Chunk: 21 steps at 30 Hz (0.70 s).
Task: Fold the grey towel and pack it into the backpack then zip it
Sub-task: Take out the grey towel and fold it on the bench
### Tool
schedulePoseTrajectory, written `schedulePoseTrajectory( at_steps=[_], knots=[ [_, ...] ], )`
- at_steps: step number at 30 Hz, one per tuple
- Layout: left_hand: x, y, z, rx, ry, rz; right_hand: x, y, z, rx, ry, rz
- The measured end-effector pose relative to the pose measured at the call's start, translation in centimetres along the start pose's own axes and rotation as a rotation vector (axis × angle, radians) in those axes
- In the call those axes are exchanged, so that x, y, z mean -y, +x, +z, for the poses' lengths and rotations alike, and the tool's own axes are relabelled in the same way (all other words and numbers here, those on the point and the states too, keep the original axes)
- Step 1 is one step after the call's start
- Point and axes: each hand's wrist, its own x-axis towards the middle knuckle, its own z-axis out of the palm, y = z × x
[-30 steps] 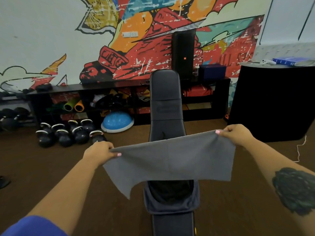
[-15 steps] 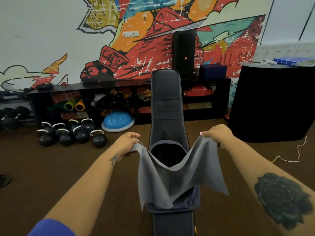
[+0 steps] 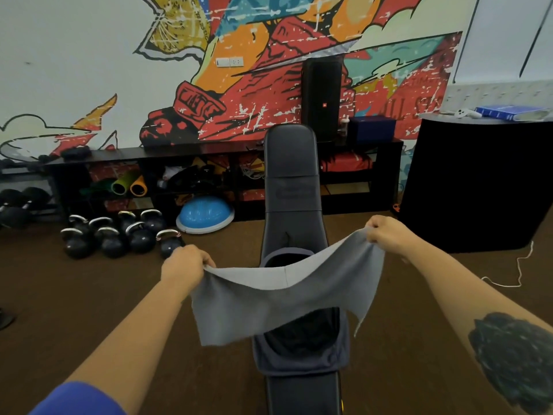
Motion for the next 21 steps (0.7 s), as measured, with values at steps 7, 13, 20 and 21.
schedulePoseTrajectory(
  at_steps=[7,13,20,21],
  knots=[
    [2.6,0.1,-0.4,-0.118,-0.144,-0.146,0.6,-0.7,-1.8,-0.041,0.499,-0.216],
    [3.1,0.0,-0.6,-0.05,-0.149,-0.178,1.4,-1.3,-3.3,0.244,0.843,-0.218],
    [1.5,0.3,-1.1,0.053,-0.484,-0.085,3.0,-2.0,-3.4,0.534,0.82,-0.192],
    [0.8,0.3,-1.3,0.051,-0.529,-0.032,3.5,-2.0,-3.2,0.601,0.79,-0.202]
  ],
)
